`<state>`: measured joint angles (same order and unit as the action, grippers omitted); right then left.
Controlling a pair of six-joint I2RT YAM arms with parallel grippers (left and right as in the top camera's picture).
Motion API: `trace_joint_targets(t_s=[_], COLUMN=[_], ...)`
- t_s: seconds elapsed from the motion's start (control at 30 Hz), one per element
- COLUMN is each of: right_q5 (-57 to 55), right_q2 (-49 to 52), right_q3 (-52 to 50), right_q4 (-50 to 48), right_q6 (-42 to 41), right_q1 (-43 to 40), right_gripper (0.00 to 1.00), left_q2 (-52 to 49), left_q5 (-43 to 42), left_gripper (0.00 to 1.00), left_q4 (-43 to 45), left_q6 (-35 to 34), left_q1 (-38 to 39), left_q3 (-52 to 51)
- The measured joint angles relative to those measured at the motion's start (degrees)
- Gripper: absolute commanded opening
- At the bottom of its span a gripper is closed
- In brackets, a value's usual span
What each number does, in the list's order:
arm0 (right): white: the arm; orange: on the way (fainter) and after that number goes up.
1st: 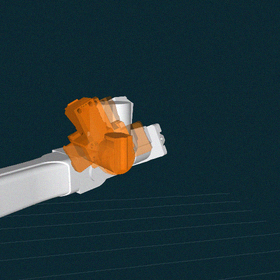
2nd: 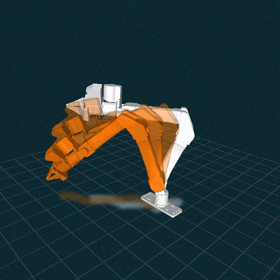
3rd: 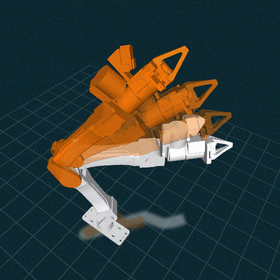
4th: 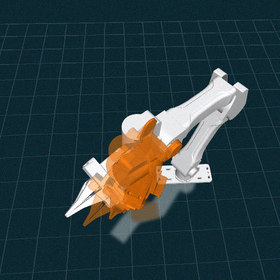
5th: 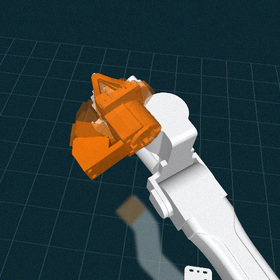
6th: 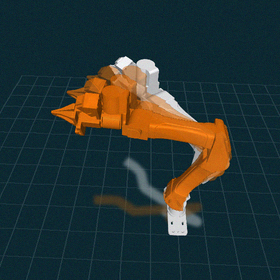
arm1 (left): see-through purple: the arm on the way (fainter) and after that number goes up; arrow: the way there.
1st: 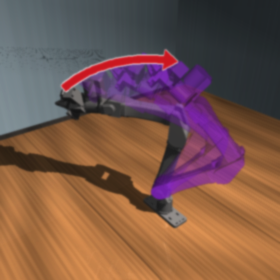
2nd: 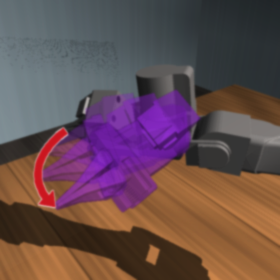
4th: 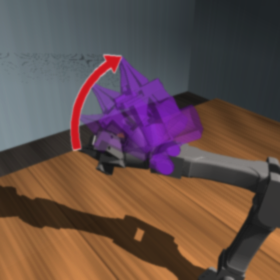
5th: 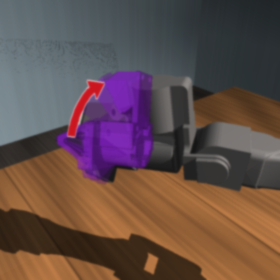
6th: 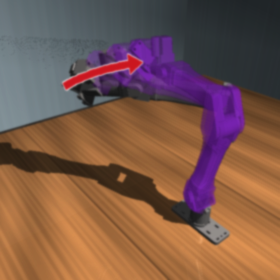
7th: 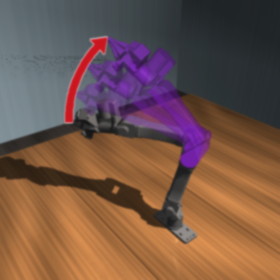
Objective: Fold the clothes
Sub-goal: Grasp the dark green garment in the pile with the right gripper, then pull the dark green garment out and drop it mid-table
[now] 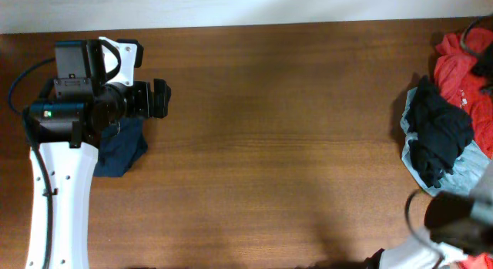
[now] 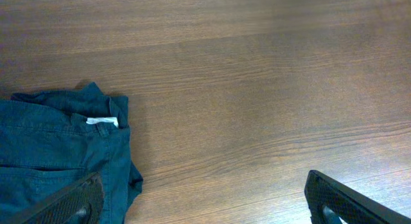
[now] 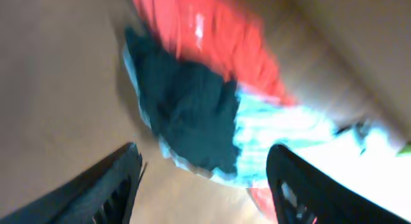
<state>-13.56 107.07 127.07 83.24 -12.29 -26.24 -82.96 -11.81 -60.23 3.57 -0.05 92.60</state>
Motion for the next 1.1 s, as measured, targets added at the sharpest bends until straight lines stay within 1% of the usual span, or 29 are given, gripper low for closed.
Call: trace_joint_targets(t_s=[0.13, 0.3, 0.43, 0.67, 1.0, 1.03, 1.1], right_q5=[8.04, 13.11, 14.43, 14.53, 14.56, 14.53, 14.56], right_q2=[10.01, 17.9, 19.45, 20.83, 21.62, 21.62, 21.62], right_q3=[-1.75, -2.58, -2.58, -2.8, -4.63, -4.63, -4.63], right_q4=[4.61, 4.76, 0.66, -2.56, -2.27, -1.84, -1.31], right_q6=[0.5, 1.14, 0.44, -1.9, -3.26, -3.8, -5.29], right_q1=[-3.69, -5.42, -5.38, -5.38, -5.4, -5.4, -5.4], right_gripper=[0.65, 0.66, 0.66, 0.64, 0.63, 0.55, 0.29], left_q2=[0.0, 0.0, 0.0, 0.0, 0.0, 0.0, 0.0], left_q5=[0.0, -0.02, -0.02, -0.39, -0.39, -0.39, -0.39], left_gripper=[0.99, 0.99, 0.99, 0.99, 0.99, 0.99, 0.99], left_q4=[0.0, 0.0, 0.0, -0.11, -0.85, -0.9, -0.9], left_q6=[0.02, 0.0, 0.0, 0.0, 0.02, 0.0, 0.0], left_q1=[0.0, 0.0, 0.0, 0.0, 0.0, 0.0, 0.0], left_q3=[0.0, 0.0, 0.0, 0.0, 0.0, 0.0, 0.0])
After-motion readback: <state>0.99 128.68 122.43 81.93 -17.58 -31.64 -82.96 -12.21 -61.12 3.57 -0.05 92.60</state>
